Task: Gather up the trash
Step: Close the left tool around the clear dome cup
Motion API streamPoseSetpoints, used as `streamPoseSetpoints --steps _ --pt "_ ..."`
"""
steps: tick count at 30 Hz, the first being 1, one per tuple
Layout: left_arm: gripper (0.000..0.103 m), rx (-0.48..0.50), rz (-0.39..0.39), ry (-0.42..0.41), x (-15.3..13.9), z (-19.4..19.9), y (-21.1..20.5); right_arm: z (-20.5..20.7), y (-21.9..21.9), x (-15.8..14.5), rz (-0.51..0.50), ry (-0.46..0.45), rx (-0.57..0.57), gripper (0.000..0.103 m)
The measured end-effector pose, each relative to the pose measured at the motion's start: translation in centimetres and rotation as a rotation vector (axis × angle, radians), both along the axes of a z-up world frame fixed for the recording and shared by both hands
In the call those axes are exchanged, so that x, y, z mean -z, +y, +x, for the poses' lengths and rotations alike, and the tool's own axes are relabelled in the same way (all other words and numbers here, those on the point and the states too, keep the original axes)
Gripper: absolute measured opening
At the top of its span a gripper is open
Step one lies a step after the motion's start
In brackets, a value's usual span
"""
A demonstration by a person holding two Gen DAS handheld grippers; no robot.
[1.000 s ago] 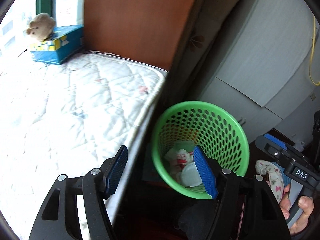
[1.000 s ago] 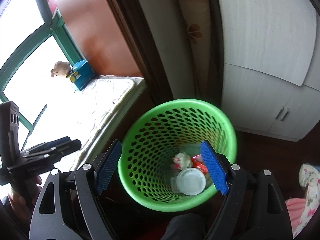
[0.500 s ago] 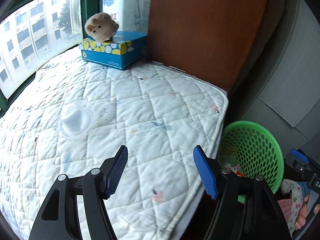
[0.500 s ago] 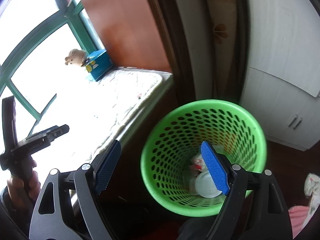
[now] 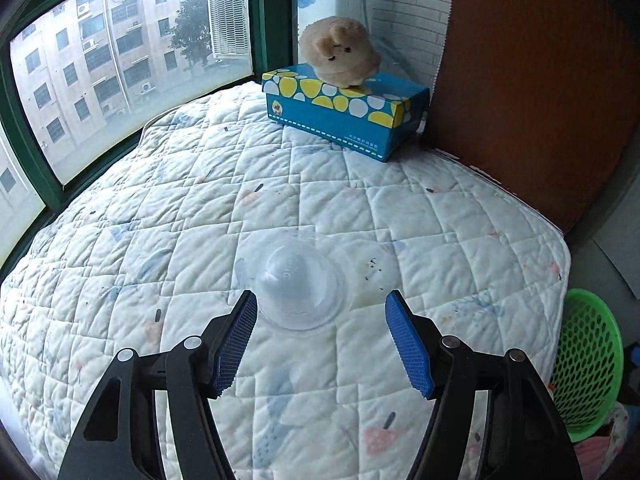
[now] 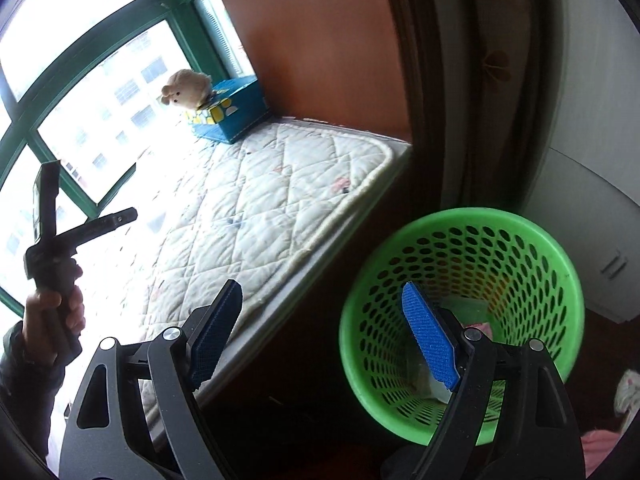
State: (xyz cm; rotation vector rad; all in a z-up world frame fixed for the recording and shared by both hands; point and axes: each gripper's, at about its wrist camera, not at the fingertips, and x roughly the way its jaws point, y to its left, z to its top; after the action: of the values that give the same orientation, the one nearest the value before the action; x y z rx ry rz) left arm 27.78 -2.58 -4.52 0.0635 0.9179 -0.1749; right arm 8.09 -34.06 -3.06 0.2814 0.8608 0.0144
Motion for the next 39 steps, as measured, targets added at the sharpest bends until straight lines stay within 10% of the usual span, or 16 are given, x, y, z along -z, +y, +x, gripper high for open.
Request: streamPoseSetpoints --steps 26,39 --pt "0.056 0.039 -0.004 0.092 5.1 5.6 1.2 6.9 7.0 1.9 -0.017 0.068 -0.147 0.082" --pt "0.054 0.044 -0.109 -0.014 -1.3 3.6 4.6 10.8 12.2 3.0 -0.067 0.077 -0.281 0.086"
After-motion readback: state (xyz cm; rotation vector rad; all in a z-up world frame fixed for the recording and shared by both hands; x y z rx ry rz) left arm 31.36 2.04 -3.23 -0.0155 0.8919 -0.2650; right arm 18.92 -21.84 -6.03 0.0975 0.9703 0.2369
